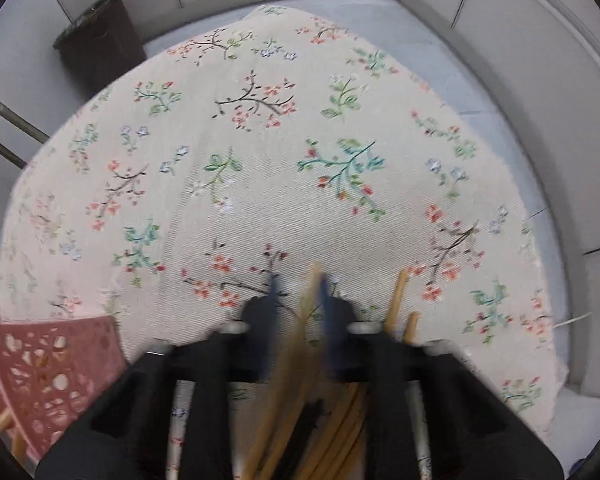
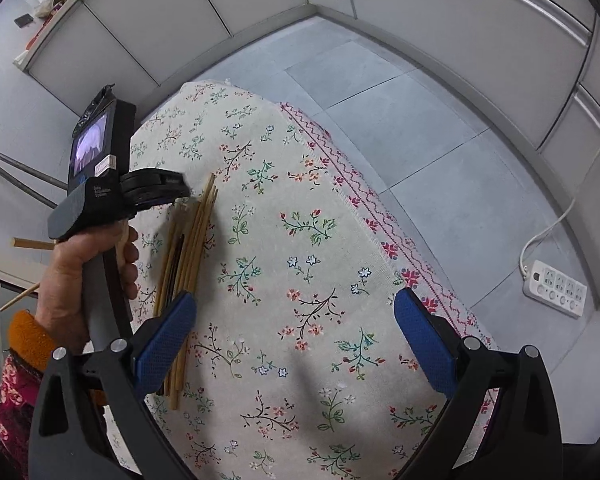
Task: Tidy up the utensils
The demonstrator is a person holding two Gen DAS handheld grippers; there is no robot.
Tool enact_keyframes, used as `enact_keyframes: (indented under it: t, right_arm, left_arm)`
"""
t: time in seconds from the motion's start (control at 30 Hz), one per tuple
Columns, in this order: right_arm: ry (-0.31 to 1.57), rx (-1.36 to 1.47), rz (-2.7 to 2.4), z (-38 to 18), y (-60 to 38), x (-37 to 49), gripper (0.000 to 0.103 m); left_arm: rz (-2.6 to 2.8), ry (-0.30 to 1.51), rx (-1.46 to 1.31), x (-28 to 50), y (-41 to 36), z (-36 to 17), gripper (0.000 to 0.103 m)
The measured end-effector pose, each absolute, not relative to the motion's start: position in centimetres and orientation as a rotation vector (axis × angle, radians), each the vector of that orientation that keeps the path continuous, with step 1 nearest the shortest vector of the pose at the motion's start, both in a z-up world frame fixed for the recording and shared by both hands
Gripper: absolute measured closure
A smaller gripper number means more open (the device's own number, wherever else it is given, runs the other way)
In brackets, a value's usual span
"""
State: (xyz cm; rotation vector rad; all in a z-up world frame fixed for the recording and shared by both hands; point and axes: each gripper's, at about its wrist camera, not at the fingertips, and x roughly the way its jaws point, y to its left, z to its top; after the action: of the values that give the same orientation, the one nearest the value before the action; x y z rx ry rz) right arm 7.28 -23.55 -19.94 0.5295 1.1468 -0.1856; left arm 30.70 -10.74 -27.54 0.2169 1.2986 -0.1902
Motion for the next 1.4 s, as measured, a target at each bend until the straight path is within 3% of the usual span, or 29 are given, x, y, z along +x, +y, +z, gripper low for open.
enact_keyframes:
  t: [0.23,0.6,0.83,0.9,1.03,1.17,1.4]
  right_arm:
    - [1.137,0.5,-0.221,-20.0,-23.5,7.4,0.007]
    - [1.095,0.513,-0.219,-19.8,-22.9,8.7,0.007]
    - [1.048,0.519,-0.098,-18.5,-20.5,12.4,0.008]
    - [1.064,0.581,-0.052,-19.1,-20.2,13.7,0.012]
    - [1.148,0.674,0.049,-21.2,-19.2,17.2,0.037]
    - [1.189,0.679,0.066,-23.2,-18.1,19.4,0.054]
    - [1.223,0.579,0.018,-25.3,-16.9,22.0,0.069]
  left_arm:
    - [-0.204,1.216,0.237,27.1,-10.1,-26.3,0.096]
    - [-0.309,0.902,0.124,12.0,-3.1,-12.6,0.099]
    - [-0.327,0.748,0.029,5.5,0.8,-6.6,0.099]
    - [-0.323,0.708,0.01,4.3,1.9,-5.3,0.099]
    - [-0.322,0.652,-0.043,3.2,4.1,-3.6,0.099]
    - [-0.345,0.615,-0.062,2.3,5.4,-2.4,0.099]
    - [-0.338,0.589,-0.116,2.6,7.5,-1.6,0.099]
